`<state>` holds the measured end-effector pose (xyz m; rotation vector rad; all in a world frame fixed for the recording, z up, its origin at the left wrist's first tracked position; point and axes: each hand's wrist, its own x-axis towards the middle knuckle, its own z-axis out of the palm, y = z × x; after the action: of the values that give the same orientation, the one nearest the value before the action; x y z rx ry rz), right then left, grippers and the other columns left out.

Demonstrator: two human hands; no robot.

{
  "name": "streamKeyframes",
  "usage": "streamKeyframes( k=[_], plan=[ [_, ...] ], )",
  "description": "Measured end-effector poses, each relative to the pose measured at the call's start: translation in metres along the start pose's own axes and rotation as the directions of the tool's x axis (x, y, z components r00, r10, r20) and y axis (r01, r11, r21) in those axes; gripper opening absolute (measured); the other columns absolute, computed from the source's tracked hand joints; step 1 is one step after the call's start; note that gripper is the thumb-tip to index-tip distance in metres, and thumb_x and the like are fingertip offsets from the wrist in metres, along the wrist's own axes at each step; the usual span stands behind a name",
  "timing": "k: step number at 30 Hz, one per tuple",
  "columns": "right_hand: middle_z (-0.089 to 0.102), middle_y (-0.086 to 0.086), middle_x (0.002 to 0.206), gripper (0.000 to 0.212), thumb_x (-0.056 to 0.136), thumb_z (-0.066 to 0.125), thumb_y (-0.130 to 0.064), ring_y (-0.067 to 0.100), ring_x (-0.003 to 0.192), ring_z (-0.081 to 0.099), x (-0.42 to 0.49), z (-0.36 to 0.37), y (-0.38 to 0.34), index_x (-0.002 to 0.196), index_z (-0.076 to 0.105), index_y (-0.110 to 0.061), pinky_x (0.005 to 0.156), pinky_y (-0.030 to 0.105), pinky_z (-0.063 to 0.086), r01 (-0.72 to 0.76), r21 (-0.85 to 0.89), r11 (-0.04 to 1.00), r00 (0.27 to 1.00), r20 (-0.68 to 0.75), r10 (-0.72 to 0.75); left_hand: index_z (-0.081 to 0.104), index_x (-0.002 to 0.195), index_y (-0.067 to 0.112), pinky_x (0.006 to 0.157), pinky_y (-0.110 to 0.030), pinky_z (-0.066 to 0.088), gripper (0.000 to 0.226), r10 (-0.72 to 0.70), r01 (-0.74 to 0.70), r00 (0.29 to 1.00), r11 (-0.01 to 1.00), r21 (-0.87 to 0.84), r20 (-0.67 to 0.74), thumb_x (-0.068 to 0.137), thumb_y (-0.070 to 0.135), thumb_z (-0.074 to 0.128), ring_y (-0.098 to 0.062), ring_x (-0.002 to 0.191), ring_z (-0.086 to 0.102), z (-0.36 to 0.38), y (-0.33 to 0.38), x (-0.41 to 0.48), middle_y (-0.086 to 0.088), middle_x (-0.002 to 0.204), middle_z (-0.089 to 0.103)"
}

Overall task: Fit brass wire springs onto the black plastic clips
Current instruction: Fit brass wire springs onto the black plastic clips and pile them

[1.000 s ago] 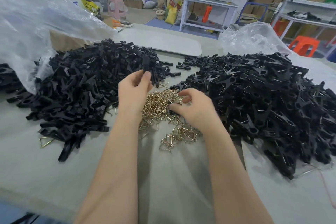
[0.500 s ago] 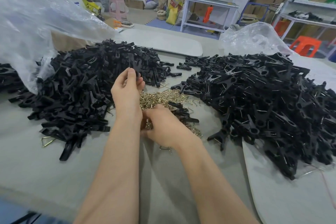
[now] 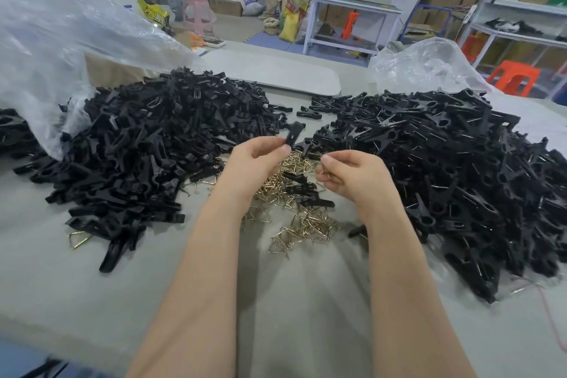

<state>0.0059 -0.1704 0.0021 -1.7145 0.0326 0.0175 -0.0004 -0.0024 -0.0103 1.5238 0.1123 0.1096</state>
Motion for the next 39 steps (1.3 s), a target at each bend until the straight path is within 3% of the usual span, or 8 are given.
streamKeyframes(
  k=[5, 8, 11, 16, 22, 28, 33, 39],
  plan=[
    [0.069, -0.003, 0.075, 0.006, 0.087, 0.066, -0.014, 0.004, 0.064, 0.057, -0.001, -0.011, 0.0, 0.084, 0.067, -0.019, 0.062, 0.021, 0.046, 0.01, -0.25, 0.968, 1.0, 0.002, -0.009, 0.062, 0.093, 0.029, 0.082, -0.029, 0.046, 0.014, 0.052, -0.098, 0.99, 0.927, 0.363, 0.133, 0.083, 0.025, 0.072, -0.01, 0.089, 0.063, 0.001, 0.001, -0.004, 0.009, 0.095, 0.066],
    [0.065, 0.004, 0.071, 0.009, 0.088, 0.063, -0.003, 0.008, 0.058, 0.06, -0.002, -0.016, 0.0, 0.087, 0.067, -0.011, 0.057, 0.018, 0.051, -0.058, -0.176, 0.983, 0.998, -0.003, 0.059, 0.057, 0.089, 0.026, 0.067, -0.026, 0.045, 0.018, 0.04, -0.163, 0.974, 0.81, 0.563, 0.224, 0.084, 0.015, 0.069, -0.016, 0.081, 0.061, 0.006, -0.003, -0.006, 0.004, 0.095, 0.064],
    [0.068, 0.011, 0.073, 0.009, 0.088, 0.06, 0.003, 0.009, 0.057, 0.066, -0.003, -0.018, -0.002, 0.094, 0.066, -0.002, 0.055, 0.017, 0.053, -0.125, -0.11, 0.986, 0.992, 0.022, 0.128, 0.056, 0.091, 0.026, 0.076, -0.021, 0.04, 0.024, 0.073, -0.275, 0.946, 0.698, 0.661, 0.316, 0.082, 0.005, 0.066, -0.014, 0.089, 0.056, 0.01, -0.005, -0.007, 0.009, 0.09, 0.057],
    [0.07, 0.012, 0.076, 0.003, 0.088, 0.064, -0.004, 0.013, 0.062, 0.069, -0.005, -0.022, -0.004, 0.09, 0.066, -0.002, 0.055, 0.02, 0.056, -0.21, -0.146, 0.967, 0.974, 0.06, 0.22, 0.056, 0.09, 0.024, 0.082, -0.019, 0.035, 0.025, 0.072, -0.367, 0.906, 0.624, 0.69, 0.417, 0.081, 0.002, 0.064, -0.014, 0.098, 0.051, 0.008, -0.004, -0.008, 0.004, 0.104, 0.055],
    [0.066, 0.004, 0.075, 0.005, 0.086, 0.07, -0.014, 0.008, 0.059, 0.059, -0.004, -0.028, -0.002, 0.086, 0.068, -0.01, 0.055, 0.02, 0.052, -0.157, -0.337, 0.928, 0.976, 0.09, 0.198, 0.059, 0.092, 0.023, 0.085, -0.02, 0.035, 0.023, 0.078, -0.399, 0.89, 0.611, 0.683, 0.45, 0.082, 0.004, 0.066, -0.012, 0.1, 0.049, 0.006, -0.003, -0.009, 0.003, 0.108, 0.055],
    [0.066, 0.007, 0.065, 0.009, 0.087, 0.066, -0.004, 0.01, 0.053, 0.063, -0.001, -0.029, -0.002, 0.077, 0.067, -0.002, 0.054, 0.02, 0.053, -0.111, -0.086, 0.99, 0.993, -0.044, 0.107, 0.055, 0.088, 0.027, 0.066, -0.007, 0.036, 0.023, 0.138, -0.34, 0.927, 0.704, 0.624, 0.35, 0.083, 0.009, 0.069, -0.009, 0.086, 0.053, 0.006, -0.004, -0.007, 0.01, 0.092, 0.058],
    [0.066, 0.003, 0.063, 0.008, 0.085, 0.068, -0.008, 0.004, 0.048, 0.058, 0.0, -0.01, -0.001, 0.078, 0.067, -0.004, 0.052, 0.017, 0.052, -0.07, -0.05, 0.996, 0.997, -0.03, 0.069, 0.056, 0.091, 0.026, 0.07, -0.006, 0.036, 0.02, 0.207, -0.388, 0.915, 0.68, 0.622, 0.345, 0.084, 0.012, 0.069, -0.008, 0.087, 0.053, 0.01, -0.005, -0.005, 0.004, 0.098, 0.06],
    [0.062, -0.001, 0.061, 0.013, 0.086, 0.068, -0.018, 0.007, 0.054, 0.053, 0.005, -0.009, 0.005, 0.074, 0.066, -0.013, 0.059, 0.022, 0.046, -0.017, -0.205, 0.979, 0.994, -0.107, -0.005, 0.061, 0.104, 0.02, 0.093, -0.031, 0.046, 0.022, 0.228, -0.385, 0.918, 0.706, 0.595, 0.324, 0.084, 0.015, 0.07, -0.015, 0.099, 0.057, 0.012, -0.005, -0.005, 0.001, 0.108, 0.059]
  ],
)
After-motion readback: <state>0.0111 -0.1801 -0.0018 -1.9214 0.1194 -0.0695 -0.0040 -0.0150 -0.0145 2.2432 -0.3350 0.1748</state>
